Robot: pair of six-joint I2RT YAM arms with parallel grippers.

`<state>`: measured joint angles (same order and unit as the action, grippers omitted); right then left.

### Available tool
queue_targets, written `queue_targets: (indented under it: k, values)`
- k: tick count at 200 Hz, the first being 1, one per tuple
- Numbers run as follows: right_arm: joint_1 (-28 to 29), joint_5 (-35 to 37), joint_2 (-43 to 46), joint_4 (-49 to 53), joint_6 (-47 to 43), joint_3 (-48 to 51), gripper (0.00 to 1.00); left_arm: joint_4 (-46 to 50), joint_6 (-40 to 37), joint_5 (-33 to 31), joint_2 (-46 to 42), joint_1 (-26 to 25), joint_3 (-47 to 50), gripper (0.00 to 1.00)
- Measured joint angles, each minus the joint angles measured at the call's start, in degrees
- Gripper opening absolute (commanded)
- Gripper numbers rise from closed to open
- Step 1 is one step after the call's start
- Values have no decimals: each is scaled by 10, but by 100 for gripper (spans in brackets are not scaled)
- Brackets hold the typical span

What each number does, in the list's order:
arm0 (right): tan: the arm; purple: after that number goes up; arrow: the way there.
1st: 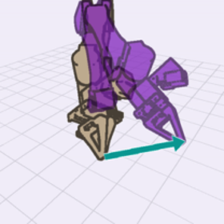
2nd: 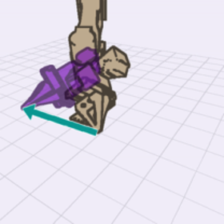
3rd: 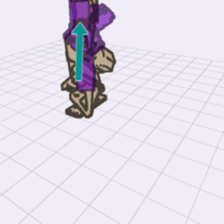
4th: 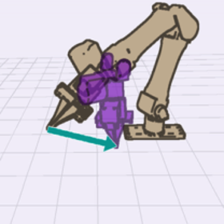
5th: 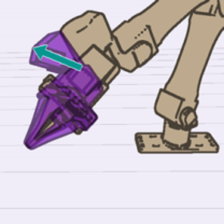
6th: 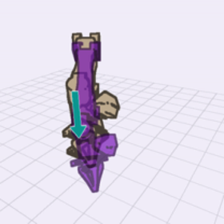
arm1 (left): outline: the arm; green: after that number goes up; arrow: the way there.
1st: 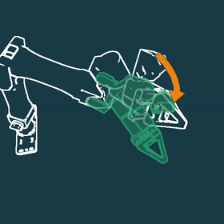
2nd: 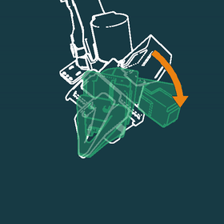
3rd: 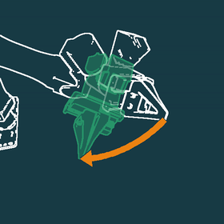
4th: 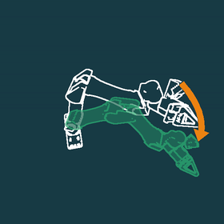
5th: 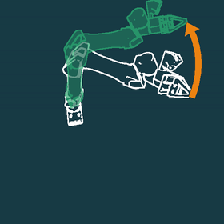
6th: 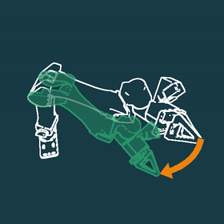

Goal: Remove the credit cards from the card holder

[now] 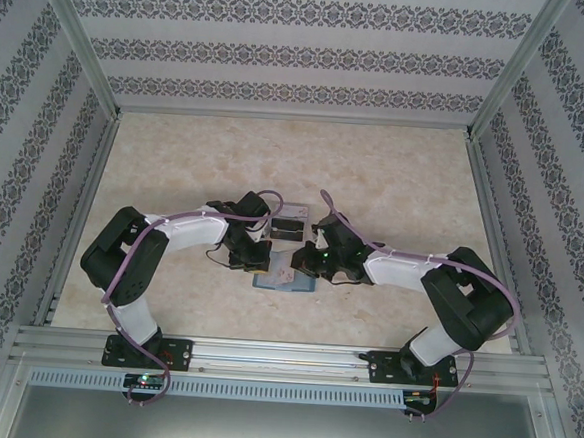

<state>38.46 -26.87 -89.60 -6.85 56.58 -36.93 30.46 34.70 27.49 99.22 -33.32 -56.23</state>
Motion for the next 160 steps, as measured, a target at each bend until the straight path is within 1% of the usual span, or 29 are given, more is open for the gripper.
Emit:
queue_targets:
  k: [37,86,126,160]
  values:
    - [-4,13,27,46,-29,-2,9,0,0,-8,-9,0,7,3]
    - [-12,46,61,164,-102,-44,8,6,0,-27,-26,-1,20,3]
    - [-12,75,65,274,-205,-110,6,20,0,-42,-33,-1,20,4]
    - [-12,105,71,347,-325,-161,6,30,1,-60,-41,-1,20,6]
